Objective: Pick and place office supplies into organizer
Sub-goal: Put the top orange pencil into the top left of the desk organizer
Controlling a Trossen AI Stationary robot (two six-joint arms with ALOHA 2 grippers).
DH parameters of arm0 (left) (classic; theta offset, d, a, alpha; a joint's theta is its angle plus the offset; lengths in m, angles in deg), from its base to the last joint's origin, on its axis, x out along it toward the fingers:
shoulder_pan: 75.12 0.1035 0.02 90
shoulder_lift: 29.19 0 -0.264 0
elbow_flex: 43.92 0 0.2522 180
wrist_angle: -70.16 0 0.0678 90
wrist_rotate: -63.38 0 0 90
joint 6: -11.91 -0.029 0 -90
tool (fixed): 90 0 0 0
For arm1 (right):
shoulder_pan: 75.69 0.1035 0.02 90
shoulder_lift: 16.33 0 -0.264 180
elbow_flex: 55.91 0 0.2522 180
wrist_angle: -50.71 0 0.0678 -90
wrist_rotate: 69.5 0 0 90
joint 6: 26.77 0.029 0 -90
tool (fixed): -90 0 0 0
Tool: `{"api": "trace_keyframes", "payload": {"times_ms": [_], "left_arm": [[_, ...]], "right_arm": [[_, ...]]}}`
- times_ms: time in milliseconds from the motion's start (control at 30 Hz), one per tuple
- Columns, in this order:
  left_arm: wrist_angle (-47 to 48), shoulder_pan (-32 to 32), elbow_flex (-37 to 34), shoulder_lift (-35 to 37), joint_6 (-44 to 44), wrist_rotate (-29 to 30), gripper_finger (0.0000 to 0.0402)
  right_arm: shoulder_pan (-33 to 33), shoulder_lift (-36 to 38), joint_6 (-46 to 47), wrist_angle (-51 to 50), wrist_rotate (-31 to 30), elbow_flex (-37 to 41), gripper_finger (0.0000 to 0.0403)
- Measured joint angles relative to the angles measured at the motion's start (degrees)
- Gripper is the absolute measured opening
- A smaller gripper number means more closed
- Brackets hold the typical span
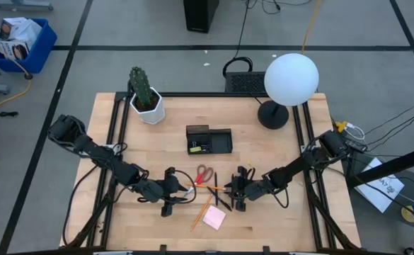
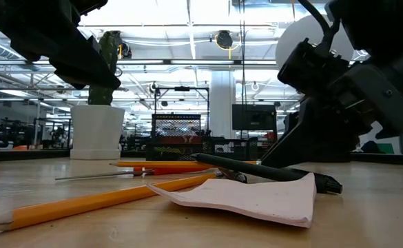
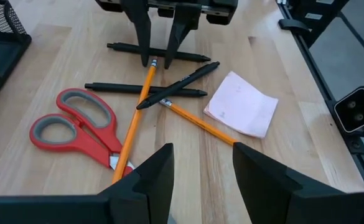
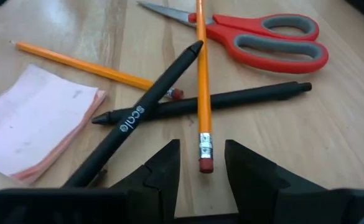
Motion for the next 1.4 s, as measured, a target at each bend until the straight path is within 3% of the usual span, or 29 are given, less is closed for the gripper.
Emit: {"api": "trace_keyframes", "payload": {"times_ms": [200,733,1400], "left_arm": [[-0.02,0.0,0.0,0.0,-0.02,0.0,0.017],[-0.04,0.0,0.0,0.0,0.81,0.0,0.017],[-0.04,0.0,0.0,0.0,1.05,-0.02,0.017]], "right_arm": [[-0.08,0.0,0.02,-0.1,-0.01,0.0,0.011],[-0.67,0.0,0.46,-0.5,1.66,0.0,0.0015],[-1.34,0.09,-0.93,0.28,-0.23,-0.15,0.0014]]}}
